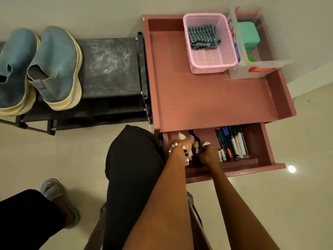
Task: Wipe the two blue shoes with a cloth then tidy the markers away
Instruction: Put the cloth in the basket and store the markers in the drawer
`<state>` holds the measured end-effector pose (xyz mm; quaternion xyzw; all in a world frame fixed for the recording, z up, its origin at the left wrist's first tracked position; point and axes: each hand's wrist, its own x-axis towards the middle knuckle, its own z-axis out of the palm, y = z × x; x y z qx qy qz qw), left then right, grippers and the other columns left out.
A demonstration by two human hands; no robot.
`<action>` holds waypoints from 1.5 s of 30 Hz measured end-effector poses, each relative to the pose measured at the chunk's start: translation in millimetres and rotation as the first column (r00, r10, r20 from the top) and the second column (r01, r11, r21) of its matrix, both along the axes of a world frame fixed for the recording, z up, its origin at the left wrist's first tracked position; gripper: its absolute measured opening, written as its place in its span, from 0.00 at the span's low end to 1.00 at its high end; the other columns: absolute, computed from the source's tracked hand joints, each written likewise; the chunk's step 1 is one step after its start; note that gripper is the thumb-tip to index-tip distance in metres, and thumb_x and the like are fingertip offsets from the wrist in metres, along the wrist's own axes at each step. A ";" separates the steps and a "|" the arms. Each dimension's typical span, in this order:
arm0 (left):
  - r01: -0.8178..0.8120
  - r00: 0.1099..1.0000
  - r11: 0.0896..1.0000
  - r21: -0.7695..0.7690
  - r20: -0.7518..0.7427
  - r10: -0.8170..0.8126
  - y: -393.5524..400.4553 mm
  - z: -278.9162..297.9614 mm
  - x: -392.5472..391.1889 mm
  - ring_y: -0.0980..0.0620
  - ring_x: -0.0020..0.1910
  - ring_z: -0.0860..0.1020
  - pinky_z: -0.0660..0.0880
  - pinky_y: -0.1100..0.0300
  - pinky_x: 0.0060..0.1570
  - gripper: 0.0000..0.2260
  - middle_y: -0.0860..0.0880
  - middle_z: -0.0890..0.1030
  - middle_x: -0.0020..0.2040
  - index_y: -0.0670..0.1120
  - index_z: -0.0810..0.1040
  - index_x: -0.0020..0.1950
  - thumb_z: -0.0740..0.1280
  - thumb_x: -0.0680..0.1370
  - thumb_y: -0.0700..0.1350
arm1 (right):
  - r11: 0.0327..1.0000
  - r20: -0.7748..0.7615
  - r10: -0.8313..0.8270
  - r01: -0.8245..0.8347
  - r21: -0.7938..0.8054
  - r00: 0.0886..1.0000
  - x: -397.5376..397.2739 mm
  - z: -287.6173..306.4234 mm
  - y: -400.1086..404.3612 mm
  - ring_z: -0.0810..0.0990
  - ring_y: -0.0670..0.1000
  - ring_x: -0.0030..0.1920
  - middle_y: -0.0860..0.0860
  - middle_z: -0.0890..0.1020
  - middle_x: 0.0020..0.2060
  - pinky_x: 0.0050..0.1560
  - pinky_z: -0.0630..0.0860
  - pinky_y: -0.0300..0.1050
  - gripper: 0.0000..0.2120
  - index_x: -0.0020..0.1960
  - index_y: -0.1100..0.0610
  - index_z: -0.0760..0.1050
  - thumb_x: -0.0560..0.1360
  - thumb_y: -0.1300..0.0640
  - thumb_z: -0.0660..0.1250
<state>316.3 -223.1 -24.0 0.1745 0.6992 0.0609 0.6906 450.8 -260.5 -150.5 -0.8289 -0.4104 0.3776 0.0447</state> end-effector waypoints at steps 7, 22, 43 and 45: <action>0.113 0.988 0.992 0.051 -0.112 -0.106 -1.4 -1.5 0.0 0.46 0.38 0.75 0.73 0.57 0.37 0.17 0.44 0.76 0.45 0.39 0.63 0.36 0.62 0.81 0.46 | 1.000 0.140 0.004 -0.005 0.004 0.990 -6.1 2.4 0.3 0.80 0.61 0.47 0.61 0.81 0.45 0.44 0.74 0.46 0.09 0.50 0.65 0.76 0.72 0.61 0.70; 0.179 0.958 0.981 0.070 -0.239 -0.158 -4.9 10.5 -10.6 0.41 0.57 0.77 0.73 0.60 0.49 0.13 0.39 0.77 0.59 0.37 0.70 0.39 0.56 0.82 0.37 | 0.998 -0.139 0.015 -0.023 -0.054 0.990 -33.1 32.3 4.9 0.79 0.54 0.44 0.56 0.80 0.40 0.45 0.75 0.47 0.08 0.43 0.64 0.78 0.69 0.60 0.73; 0.972 -0.165 -0.232 -0.038 -0.814 -0.557 -44.1 -14.3 1.6 0.37 0.73 0.30 0.31 0.29 0.62 0.70 0.37 0.28 0.73 0.48 0.30 0.75 0.75 0.54 0.70 | 0.406 -0.345 -0.862 0.913 -0.028 0.372 15.8 90.6 -74.9 0.79 0.63 0.50 0.63 0.77 0.52 0.46 0.80 0.55 0.14 0.57 0.65 0.72 0.77 0.56 0.66; 0.969 -0.221 -0.215 -0.118 -0.799 -0.559 -48.4 -21.1 1.0 0.36 0.71 0.27 0.28 0.28 0.61 0.70 0.36 0.25 0.71 0.47 0.26 0.73 0.76 0.55 0.69 | 0.391 -0.390 -0.853 0.920 -0.038 0.347 12.0 89.2 -66.0 0.79 0.62 0.50 0.63 0.77 0.54 0.47 0.80 0.58 0.15 0.59 0.65 0.72 0.77 0.56 0.65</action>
